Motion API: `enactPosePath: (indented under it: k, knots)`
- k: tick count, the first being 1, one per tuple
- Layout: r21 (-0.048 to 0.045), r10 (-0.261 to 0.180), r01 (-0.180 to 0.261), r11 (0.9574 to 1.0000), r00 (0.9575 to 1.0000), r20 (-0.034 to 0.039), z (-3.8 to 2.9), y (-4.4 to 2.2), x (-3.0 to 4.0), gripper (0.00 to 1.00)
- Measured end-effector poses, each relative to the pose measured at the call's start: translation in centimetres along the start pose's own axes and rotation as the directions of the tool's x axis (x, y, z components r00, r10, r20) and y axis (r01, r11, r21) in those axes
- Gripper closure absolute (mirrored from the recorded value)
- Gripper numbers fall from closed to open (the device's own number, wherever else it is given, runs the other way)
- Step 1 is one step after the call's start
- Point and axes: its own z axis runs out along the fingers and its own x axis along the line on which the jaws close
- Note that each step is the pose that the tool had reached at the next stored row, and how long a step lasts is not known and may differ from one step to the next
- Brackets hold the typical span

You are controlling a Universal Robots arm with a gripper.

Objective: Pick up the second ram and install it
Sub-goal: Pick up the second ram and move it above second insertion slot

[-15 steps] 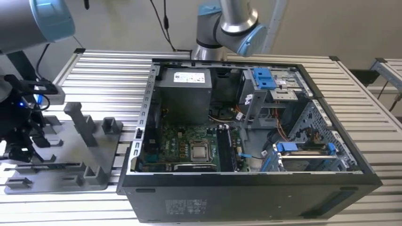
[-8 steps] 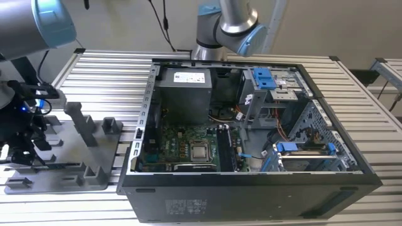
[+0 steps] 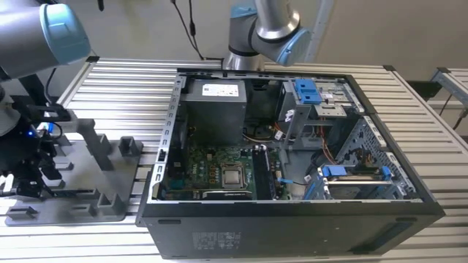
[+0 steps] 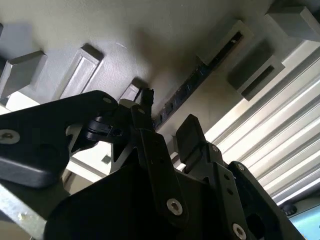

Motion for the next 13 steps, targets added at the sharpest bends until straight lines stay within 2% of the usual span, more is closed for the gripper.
enactPosePath:
  k: [7,13]
  knots:
    - [0.0001,-0.002,0.002,1.0000,1.0000,0.0001,0.88,0.06,0.27,0.53]
    - [-0.0001,-0.002,0.002,1.0000,1.0000,-0.0001,1.31,0.10,0.35,0.53]
